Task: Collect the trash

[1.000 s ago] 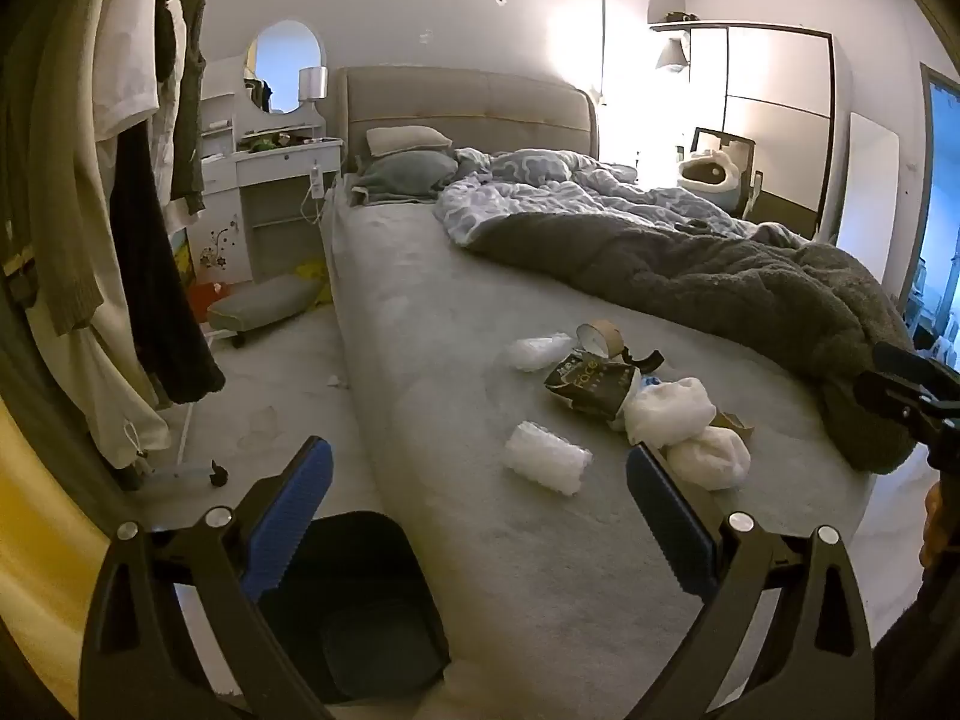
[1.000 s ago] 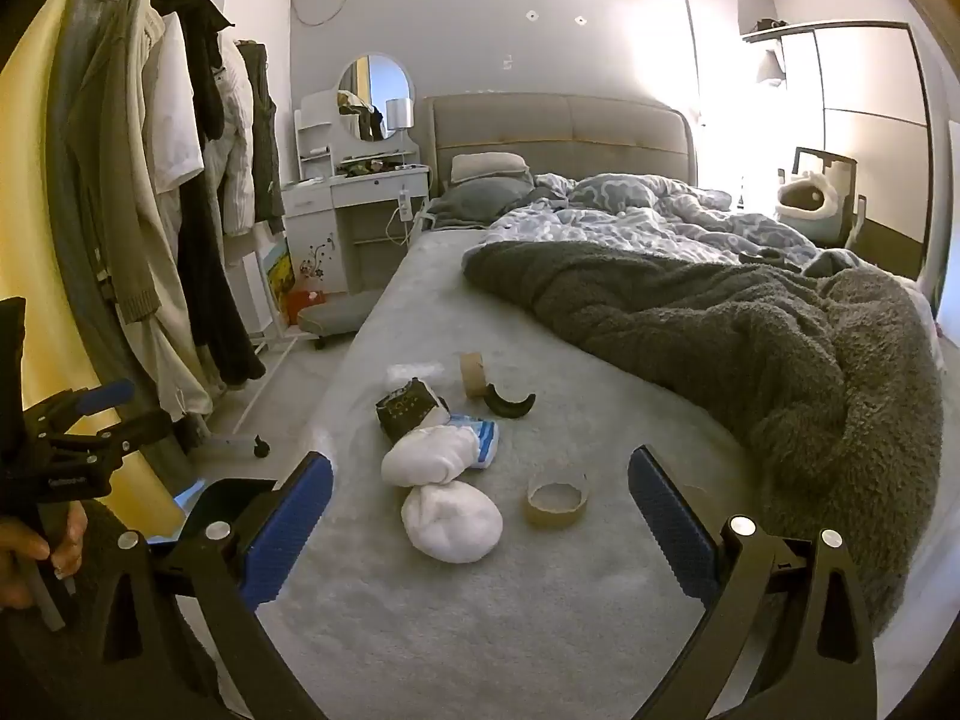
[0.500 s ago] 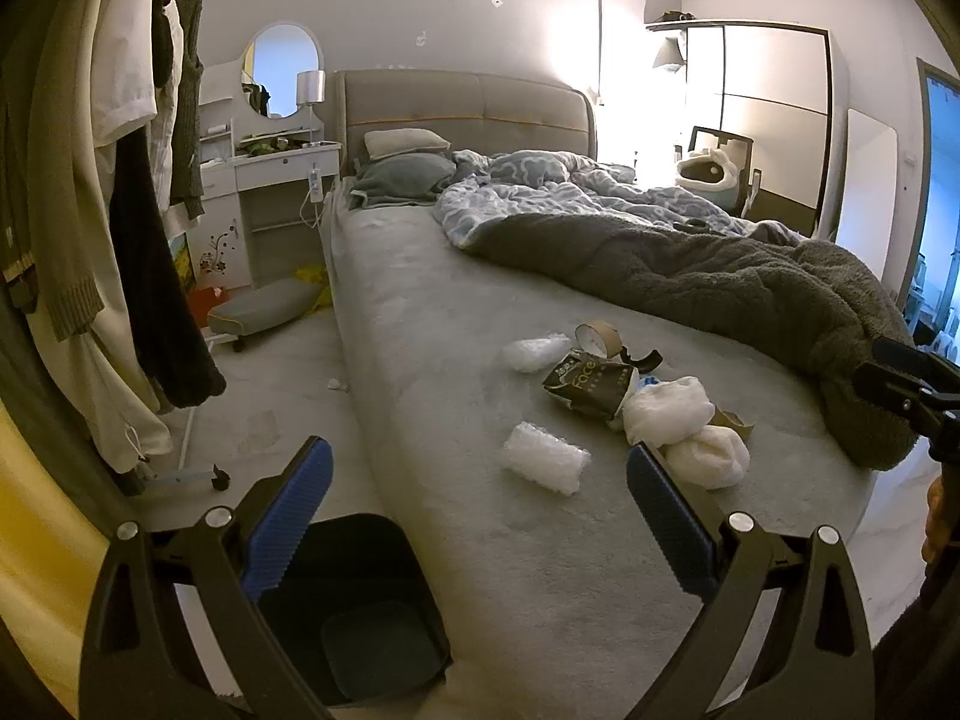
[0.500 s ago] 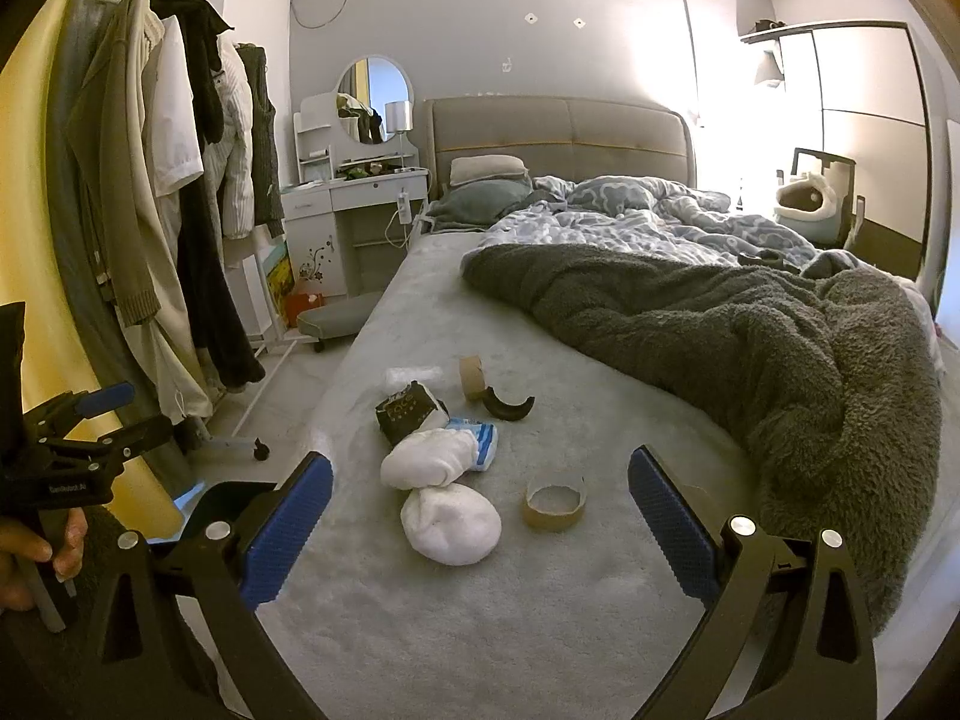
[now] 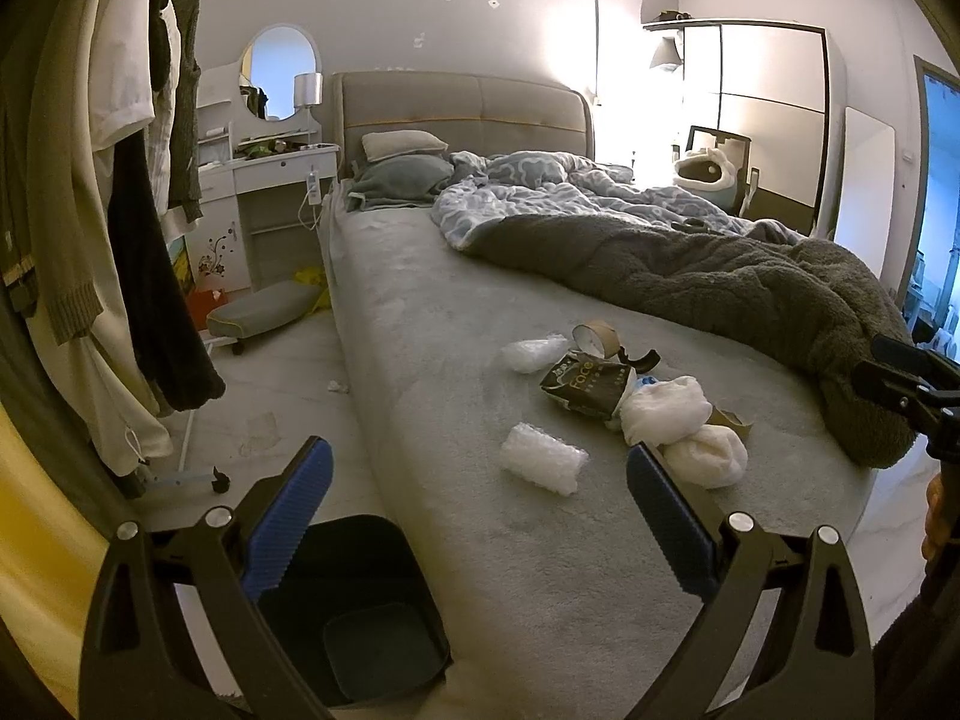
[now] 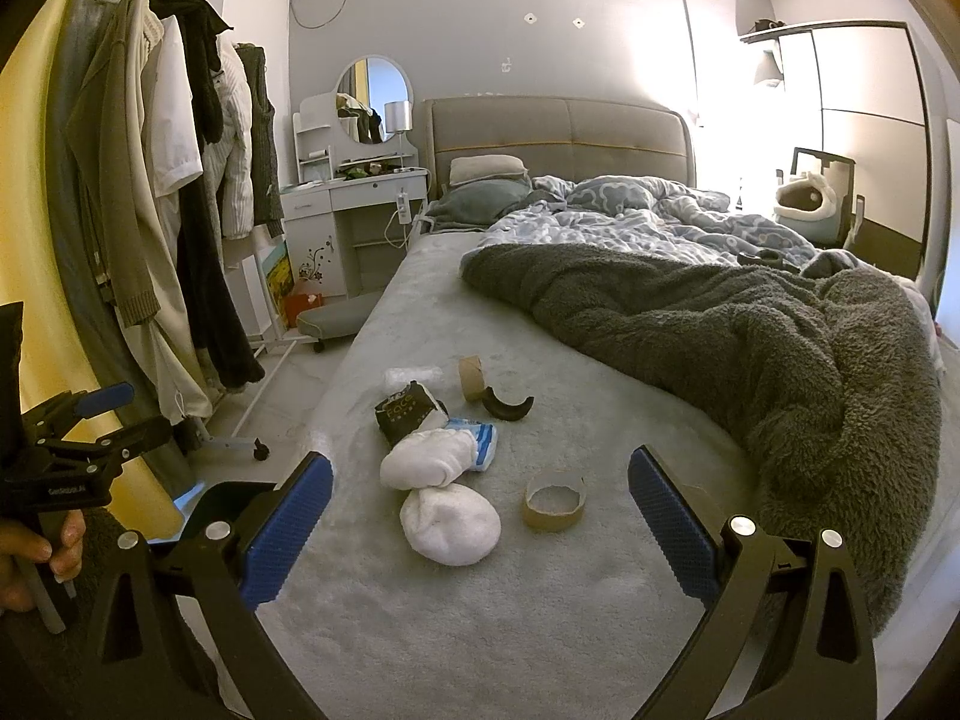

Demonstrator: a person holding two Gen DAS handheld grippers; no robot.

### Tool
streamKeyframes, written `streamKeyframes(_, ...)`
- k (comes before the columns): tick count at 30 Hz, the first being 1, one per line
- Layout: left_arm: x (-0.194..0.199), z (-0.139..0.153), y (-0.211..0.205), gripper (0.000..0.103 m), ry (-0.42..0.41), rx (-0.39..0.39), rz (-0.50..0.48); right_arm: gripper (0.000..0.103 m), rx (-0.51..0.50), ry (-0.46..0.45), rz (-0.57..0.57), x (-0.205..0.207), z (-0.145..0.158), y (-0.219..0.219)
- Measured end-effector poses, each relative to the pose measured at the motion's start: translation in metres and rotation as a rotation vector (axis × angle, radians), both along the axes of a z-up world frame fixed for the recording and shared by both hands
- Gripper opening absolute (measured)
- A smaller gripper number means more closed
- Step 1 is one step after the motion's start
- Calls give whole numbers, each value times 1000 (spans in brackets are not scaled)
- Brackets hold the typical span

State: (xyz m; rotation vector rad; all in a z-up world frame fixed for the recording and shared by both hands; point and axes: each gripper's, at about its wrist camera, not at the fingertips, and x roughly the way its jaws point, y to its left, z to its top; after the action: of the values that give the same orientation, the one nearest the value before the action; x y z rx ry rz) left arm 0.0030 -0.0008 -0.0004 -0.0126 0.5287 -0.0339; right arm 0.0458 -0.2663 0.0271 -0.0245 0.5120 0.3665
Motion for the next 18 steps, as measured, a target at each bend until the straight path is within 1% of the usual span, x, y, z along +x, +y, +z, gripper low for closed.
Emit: streamKeyframes(18,0,-1,-1,100,0,1,1,100,-1,-2,0,0,0,0)
